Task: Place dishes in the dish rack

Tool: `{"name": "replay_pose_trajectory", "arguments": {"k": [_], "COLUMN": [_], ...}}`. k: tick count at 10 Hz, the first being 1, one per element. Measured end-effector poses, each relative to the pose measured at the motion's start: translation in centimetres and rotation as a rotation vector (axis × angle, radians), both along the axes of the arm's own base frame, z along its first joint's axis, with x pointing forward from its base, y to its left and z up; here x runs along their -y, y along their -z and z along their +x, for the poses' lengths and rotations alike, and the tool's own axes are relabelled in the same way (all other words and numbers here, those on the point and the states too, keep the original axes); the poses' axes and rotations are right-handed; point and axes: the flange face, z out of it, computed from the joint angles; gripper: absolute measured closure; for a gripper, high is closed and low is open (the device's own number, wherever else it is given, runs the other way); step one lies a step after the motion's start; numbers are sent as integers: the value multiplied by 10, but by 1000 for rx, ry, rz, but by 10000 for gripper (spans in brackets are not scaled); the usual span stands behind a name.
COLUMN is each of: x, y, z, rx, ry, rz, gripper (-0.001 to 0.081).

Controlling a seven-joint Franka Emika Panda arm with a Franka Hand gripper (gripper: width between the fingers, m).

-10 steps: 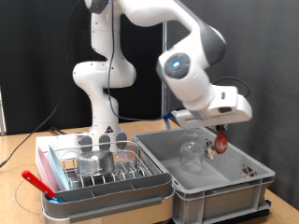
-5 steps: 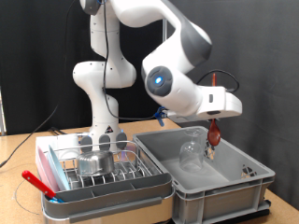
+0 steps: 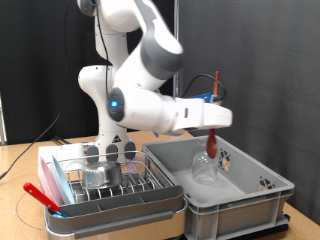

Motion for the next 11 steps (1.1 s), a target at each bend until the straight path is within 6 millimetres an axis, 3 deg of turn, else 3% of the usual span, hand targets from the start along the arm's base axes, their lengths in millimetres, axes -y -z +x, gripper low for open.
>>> {"name": "replay_pose_trajectory", "arguments": {"k": [1,5,7,11], "x": [11,9,33,101], "y": [-2,-7,-11,-21], "z": [0,-4,-2,-2], "rx": [5,-30,-41,-26], "ry": [21,-21,28,137], "rz": [-2,54,55,29], "gripper": [723,723,723,723]}}
